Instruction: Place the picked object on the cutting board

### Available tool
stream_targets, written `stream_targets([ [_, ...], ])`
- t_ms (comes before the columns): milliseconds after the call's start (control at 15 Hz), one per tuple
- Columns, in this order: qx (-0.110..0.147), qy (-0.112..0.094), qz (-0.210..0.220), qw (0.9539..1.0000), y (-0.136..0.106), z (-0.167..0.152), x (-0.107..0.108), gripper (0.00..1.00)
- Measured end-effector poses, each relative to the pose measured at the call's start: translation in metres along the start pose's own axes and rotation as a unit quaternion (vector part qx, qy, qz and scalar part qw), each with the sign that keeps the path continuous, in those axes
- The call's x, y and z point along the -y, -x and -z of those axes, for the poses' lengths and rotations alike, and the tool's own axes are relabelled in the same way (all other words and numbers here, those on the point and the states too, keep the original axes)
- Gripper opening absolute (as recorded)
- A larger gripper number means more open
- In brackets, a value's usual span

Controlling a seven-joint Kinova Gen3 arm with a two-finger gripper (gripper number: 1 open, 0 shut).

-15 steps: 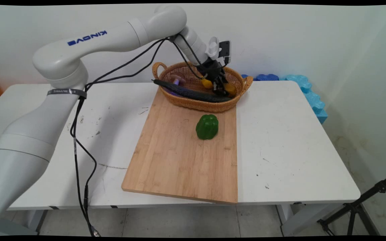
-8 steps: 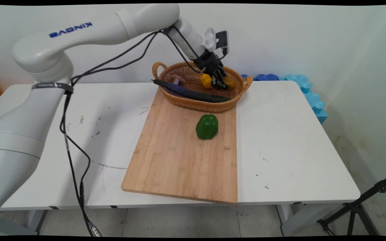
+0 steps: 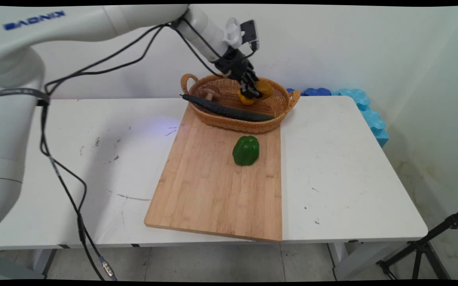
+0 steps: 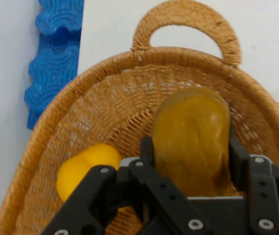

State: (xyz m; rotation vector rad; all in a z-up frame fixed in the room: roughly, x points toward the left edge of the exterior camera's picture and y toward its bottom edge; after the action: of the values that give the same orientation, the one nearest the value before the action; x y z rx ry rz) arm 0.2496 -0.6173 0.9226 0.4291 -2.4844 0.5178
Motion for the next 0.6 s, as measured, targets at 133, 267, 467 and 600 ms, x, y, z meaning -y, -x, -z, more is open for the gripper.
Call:
stream_targets([
  [133,-0.001,-0.001,0.01,1.0,0.005,0.016,-0.009,0.0],
  [267,0.0,-0.001,0.024,0.9997,0.013,0.037,-0.02,0.0],
  [467,0.004,0.001,0.051,0.9987,0.03,0.067,-0.038,0.0],
  [600,0.009,0.004,0.072,0.9973,0.044,0.084,-0.051,0.0],
])
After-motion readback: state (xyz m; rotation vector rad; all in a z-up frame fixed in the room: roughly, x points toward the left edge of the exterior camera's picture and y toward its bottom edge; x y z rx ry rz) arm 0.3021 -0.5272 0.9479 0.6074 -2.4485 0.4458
